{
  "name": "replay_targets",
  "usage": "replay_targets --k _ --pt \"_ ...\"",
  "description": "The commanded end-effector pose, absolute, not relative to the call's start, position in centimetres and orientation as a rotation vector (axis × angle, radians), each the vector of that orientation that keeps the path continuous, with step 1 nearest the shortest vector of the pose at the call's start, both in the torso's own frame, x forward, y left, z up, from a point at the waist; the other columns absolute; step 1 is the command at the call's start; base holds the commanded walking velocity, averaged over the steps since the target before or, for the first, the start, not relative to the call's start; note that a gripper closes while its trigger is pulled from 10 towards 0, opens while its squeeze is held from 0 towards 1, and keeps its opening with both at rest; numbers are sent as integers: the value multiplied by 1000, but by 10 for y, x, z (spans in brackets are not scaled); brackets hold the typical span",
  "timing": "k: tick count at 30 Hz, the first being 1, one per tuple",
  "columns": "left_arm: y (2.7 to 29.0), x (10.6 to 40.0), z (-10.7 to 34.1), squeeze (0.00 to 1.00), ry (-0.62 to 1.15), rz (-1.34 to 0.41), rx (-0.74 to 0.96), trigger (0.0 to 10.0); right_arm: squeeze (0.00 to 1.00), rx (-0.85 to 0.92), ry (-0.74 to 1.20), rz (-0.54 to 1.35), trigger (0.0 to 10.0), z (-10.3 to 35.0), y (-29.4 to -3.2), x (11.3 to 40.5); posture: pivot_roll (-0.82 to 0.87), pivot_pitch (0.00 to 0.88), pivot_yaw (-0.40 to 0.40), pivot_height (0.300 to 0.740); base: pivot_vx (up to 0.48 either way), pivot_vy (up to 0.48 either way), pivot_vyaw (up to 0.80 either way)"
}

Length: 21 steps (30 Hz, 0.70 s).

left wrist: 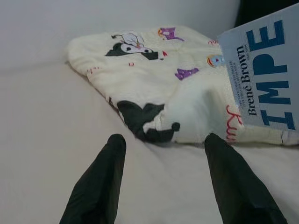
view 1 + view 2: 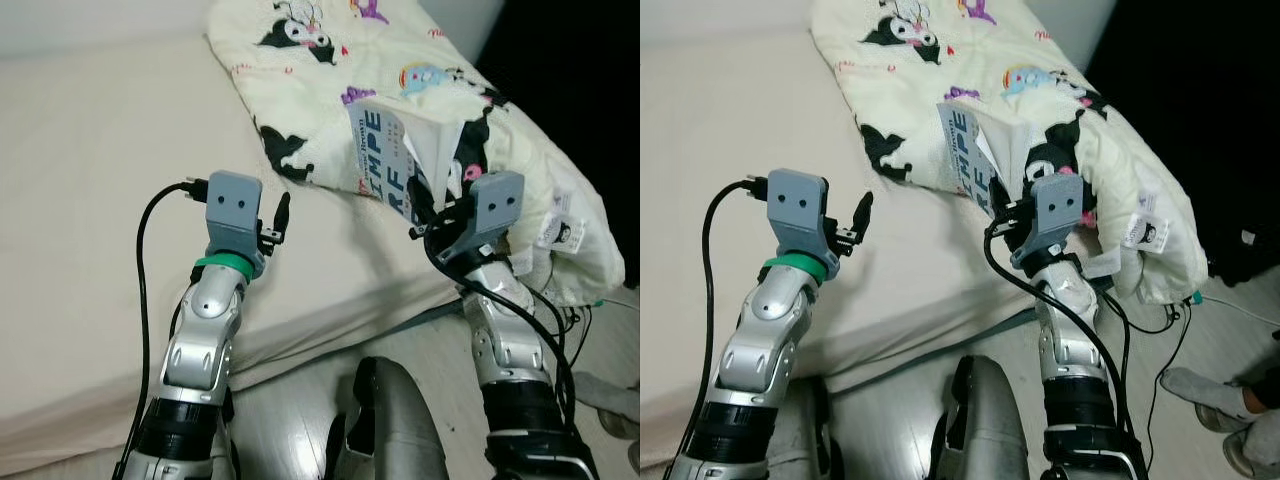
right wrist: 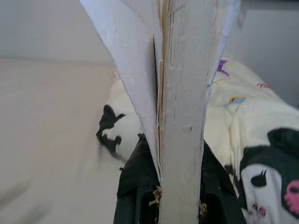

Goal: Clean up the room

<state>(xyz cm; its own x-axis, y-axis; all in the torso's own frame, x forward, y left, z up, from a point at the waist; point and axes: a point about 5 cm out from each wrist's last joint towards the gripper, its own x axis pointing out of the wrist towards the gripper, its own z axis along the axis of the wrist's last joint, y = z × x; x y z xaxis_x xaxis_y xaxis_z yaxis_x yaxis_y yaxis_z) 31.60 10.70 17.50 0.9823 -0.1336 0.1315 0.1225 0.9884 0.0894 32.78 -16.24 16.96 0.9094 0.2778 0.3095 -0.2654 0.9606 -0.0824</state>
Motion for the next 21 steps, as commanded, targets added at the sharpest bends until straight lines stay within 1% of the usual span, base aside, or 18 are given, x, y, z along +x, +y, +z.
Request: replay_targets --k 1,14,16,21 --pt "105 318 171 0 -126 -129 84 10000 0 -56 -354 262 10000 171 -165 326 -4 13 -32 645 0 0 0" --pt "103 322 169 0 -132 -140 86 10000 0 -67 -350 253 10000 170 -165 327 -3 0 -30 685 0 0 0" --pt "103 322 169 0 -132 -140 86 10000 0 -67 -350 253 10000 170 -165 327 -3 0 -30 685 0 0 0" --pt "101 323 168 0 -134 -146 92 10000 0 -69 -347 252 10000 169 -165 328 -3 0 -31 710 0 0 0"
